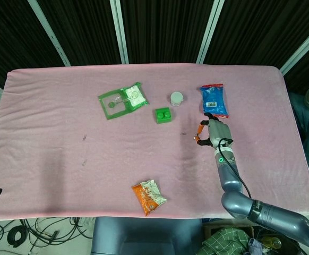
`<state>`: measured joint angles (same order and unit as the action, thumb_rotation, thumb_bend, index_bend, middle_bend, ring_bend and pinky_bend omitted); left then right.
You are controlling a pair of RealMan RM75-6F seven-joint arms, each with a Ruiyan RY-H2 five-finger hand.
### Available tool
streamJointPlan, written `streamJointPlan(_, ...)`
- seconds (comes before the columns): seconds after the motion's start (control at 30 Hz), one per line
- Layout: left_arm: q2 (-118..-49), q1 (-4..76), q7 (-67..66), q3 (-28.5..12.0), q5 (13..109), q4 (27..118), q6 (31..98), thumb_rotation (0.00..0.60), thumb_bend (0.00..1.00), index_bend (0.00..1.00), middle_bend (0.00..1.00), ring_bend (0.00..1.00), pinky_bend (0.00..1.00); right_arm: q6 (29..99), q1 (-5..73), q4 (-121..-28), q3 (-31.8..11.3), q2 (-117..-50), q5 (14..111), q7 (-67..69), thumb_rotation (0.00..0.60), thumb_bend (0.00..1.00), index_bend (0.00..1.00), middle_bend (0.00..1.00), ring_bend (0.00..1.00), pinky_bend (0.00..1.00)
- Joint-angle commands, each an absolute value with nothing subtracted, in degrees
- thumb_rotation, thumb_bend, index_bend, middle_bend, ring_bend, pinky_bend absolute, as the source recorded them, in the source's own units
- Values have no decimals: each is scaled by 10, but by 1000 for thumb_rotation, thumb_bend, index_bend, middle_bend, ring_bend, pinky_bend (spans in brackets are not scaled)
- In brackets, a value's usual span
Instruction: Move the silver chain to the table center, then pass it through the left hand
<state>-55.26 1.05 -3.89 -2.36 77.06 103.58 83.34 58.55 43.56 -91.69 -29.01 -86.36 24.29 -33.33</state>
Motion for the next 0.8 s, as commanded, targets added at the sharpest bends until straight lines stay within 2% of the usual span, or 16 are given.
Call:
streamJointPlan(0.03, -554, 11, -42, -26, 766, 1036, 833, 600, 218, 81, 84, 0, 0, 561, 460, -876, -293, -878, 224, -325, 600, 351, 655, 93, 137, 207)
streamJointPlan(0.4, -556, 14, -49, -31, 749, 1037, 830, 600, 218, 81, 85, 0, 0, 520, 513, -804, -293, -916, 213, -297, 600, 351, 657, 93, 137, 207)
streamJointPlan(0.8, -554, 10, -44, -32, 751, 1036, 837, 600, 218, 81, 85, 0, 0, 500, 549, -718, -270, -957, 198, -291, 600, 351, 659, 93, 138, 207)
